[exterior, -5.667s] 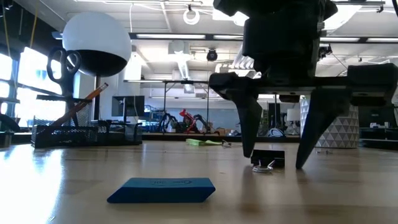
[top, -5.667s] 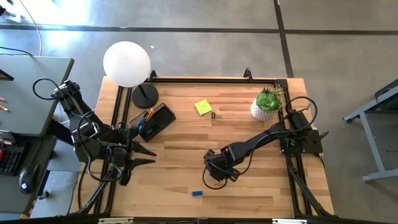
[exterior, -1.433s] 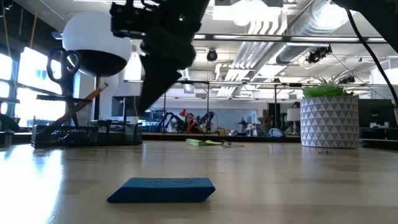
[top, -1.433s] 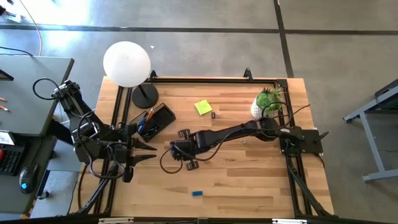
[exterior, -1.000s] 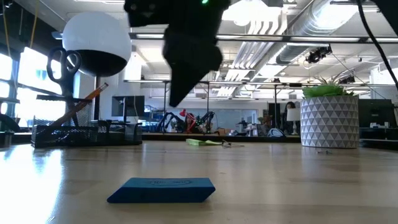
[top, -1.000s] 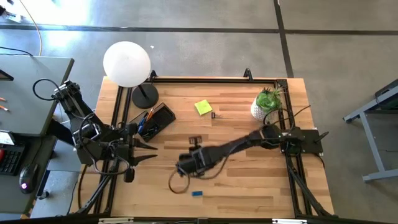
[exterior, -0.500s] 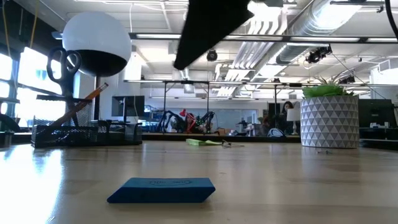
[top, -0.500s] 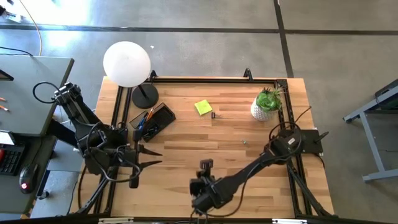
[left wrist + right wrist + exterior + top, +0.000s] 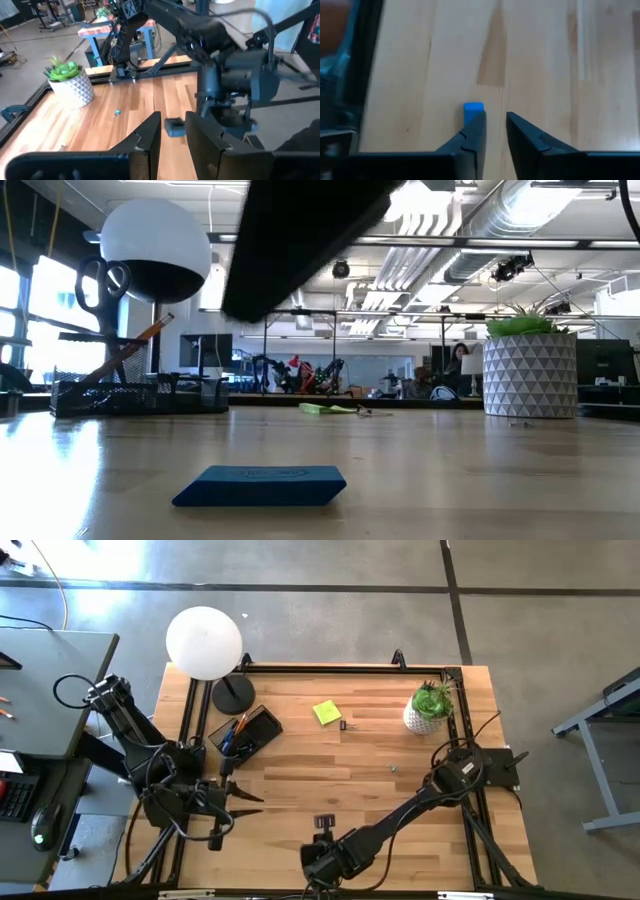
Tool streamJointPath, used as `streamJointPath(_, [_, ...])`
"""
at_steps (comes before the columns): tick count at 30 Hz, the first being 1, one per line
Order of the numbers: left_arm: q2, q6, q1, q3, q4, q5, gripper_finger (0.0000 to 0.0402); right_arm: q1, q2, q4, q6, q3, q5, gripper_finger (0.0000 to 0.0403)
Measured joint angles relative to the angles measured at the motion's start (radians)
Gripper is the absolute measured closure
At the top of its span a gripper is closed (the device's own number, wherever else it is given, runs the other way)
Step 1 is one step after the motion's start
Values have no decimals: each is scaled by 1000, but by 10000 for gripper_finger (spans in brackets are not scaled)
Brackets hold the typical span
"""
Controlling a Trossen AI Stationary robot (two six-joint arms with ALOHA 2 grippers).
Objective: Pick and place office supplies into organizer
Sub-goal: Put the blue eraser into the black mesh desk organizer
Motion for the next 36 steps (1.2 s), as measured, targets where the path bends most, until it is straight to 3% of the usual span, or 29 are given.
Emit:
streamJointPath(7, [3,-4,0,0,4,14,323,-15,39,-15,-16,0,-11,265])
streamJointPath(13, [2,9,0,0,5,15,323,-32,64,-13,-81,0,-182,229])
streamJointPath(17, [1,26,0,0,6,15,323,-45,81,-45,-99,0,-201,221])
streamJointPath(28, [0,25,0,0,57,7,323,-76,95,-55,-82,3,-238,246])
streamJointPath(36, [0,25,0,0,50,22,323,-60,97,-35,-100,2,-238,332])
